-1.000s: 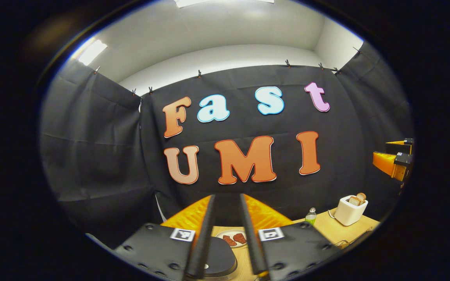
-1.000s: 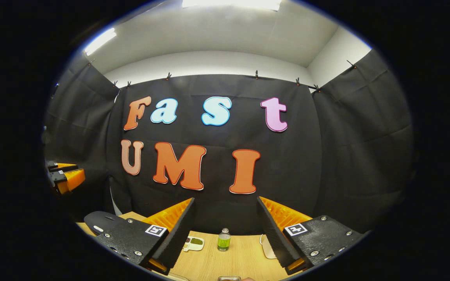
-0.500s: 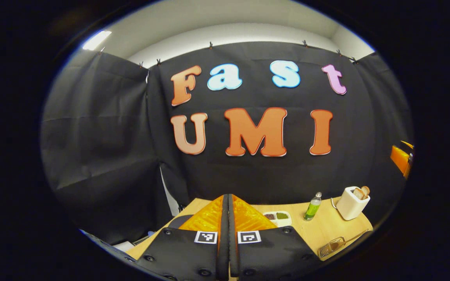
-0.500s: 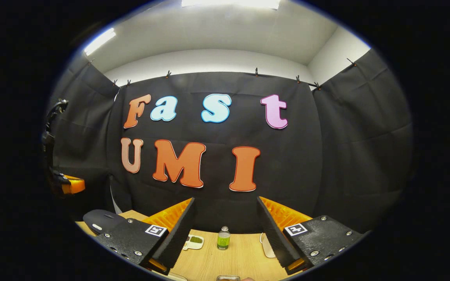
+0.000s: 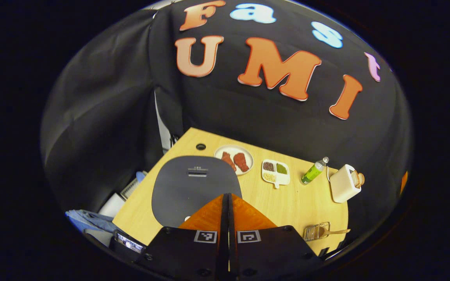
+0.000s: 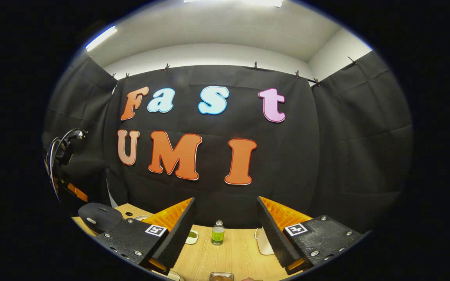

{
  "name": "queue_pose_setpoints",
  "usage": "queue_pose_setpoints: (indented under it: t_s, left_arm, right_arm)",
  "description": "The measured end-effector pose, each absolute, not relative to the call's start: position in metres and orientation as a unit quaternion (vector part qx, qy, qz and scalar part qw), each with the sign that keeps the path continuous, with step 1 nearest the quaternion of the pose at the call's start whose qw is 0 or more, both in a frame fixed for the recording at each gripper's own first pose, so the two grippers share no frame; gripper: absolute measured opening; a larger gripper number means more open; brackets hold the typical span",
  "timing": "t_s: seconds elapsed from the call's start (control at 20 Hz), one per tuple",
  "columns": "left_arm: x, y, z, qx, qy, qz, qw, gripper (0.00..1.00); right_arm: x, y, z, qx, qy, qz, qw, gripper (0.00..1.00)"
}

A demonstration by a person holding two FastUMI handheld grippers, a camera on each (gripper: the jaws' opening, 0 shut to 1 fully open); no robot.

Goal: Close the left gripper, press the button to open the rice cooker; take a wooden spoon from the chopstick holder with the right hand, scoop a spoonful of rice and pour it into the rice cooker, then put the wooden spoon back into the chopstick holder.

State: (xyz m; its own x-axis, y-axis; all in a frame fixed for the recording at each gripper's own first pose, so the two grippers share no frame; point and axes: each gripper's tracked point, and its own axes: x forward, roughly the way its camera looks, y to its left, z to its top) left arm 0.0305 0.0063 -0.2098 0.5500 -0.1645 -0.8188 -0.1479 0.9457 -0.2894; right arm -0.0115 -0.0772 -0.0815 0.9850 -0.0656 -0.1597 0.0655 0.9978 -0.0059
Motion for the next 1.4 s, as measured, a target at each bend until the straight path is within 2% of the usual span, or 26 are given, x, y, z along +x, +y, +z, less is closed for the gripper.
queue_pose_setpoints:
  t_s: [0.45,0.8,0.9,0.95,1.0,1.15,1.4]
  left_arm:
    - [-0.008,0.021,-0.292,-0.2,0.635,0.008,0.746,0.05]
    - [-0.013,0.016,-0.32,-0.216,0.664,0.006,0.716,0.05]
    - [-0.012,0.018,-0.323,-0.218,0.659,0.007,0.72,0.05]
    - [-0.011,0.021,-0.326,-0.218,0.657,0.009,0.721,0.09]
    - [-0.007,0.022,-0.325,-0.221,0.64,0.011,0.735,0.05]
    - [-0.013,0.022,-0.325,-0.203,0.621,0.011,0.757,0.06]
    - [-0.014,0.021,-0.31,-0.088,0.489,0.034,0.867,0.06]
  right_arm:
    - [-0.02,-0.099,-0.125,0.001,0.133,-0.064,0.989,0.96]
    - [-0.022,-0.097,-0.156,0.0,0.162,-0.074,0.984,0.94]
    - [-0.023,-0.094,-0.165,0.006,0.171,-0.075,0.982,0.94]
    - [-0.024,-0.093,-0.171,0.01,0.177,-0.076,0.981,0.94]
    - [-0.023,-0.091,-0.175,0.014,0.183,-0.077,0.98,0.94]
    - [-0.029,-0.084,-0.19,0.024,0.199,-0.075,0.977,0.94]
    - [-0.034,-0.081,-0.203,0.025,0.22,-0.064,0.973,0.94]
